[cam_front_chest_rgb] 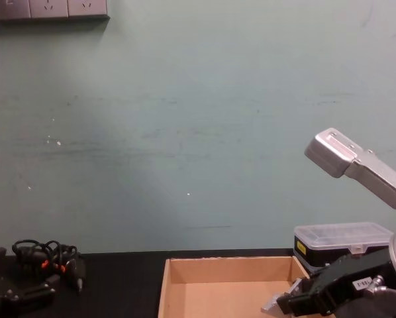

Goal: Use one hand to pick up the angle iron from the table and place it into the box.

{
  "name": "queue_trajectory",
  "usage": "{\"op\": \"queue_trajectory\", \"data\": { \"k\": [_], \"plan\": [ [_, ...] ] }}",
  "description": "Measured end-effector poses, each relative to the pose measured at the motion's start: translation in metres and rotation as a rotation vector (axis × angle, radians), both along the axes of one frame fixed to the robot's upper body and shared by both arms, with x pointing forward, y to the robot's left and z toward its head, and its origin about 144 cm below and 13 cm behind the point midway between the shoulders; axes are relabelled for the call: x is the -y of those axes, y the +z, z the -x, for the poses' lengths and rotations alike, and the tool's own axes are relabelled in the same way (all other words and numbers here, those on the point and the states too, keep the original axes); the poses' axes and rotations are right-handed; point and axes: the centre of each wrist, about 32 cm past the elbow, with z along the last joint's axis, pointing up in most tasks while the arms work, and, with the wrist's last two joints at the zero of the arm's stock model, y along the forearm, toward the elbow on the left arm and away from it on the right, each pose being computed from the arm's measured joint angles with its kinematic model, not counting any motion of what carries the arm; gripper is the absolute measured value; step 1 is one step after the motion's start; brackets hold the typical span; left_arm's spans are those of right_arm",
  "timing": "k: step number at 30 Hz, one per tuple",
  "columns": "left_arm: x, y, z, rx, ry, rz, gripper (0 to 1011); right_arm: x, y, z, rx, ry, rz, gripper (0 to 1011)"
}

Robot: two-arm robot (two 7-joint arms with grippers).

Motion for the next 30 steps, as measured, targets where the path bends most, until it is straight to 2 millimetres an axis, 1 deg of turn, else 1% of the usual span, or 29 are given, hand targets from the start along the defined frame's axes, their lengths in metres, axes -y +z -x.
{"op": "queue_trajectory", "data": {
  "k": [4,6,13,15,16,17,18,19,20,24,30],
  "plan": [
    [0.0,0.0,0.0,0.0,0.0,0.0,1000,0.0,-0.001,-0.001,-0.002,0.001,0.004,453],
    [0.0,0.0,0.0,0.0,0.0,0.0,1000,0.0,0.0,-0.001,-0.001,0.002,0.004,472],
    [0.0,0.0,0.0,0.0,0.0,0.0,1000,0.003,-0.001,0.001,0.008,-0.007,-0.004,681],
    [0.0,0.0,0.0,0.0,0.0,0.0,1000,0.005,0.0,0.002,0.014,-0.013,-0.012,758],
    [0.0,0.0,0.0,0.0,0.0,0.0,1000,0.006,0.0,0.002,0.017,-0.016,-0.014,772],
    [0.0,0.0,0.0,0.0,0.0,0.0,1000,0.007,0.001,0.003,0.023,-0.019,-0.021,813],
    [0.0,0.0,0.0,0.0,0.0,0.0,1000,0.007,0.001,0.003,0.023,-0.019,-0.021,823],
    [0.0,0.0,0.0,0.0,0.0,0.0,1000,0.009,0.002,0.005,0.028,-0.021,-0.027,867],
    [0.0,0.0,0.0,0.0,0.0,0.0,1000,0.009,0.002,0.005,0.031,-0.023,-0.03,883],
    [0.0,0.0,0.0,0.0,0.0,0.0,1000,0.015,0.004,0.01,0.049,-0.032,-0.054,1003],
    [0.0,0.0,0.0,0.0,0.0,0.0,1000,0.024,0.006,0.02,0.073,-0.04,-0.089,1000]
  ]
}}
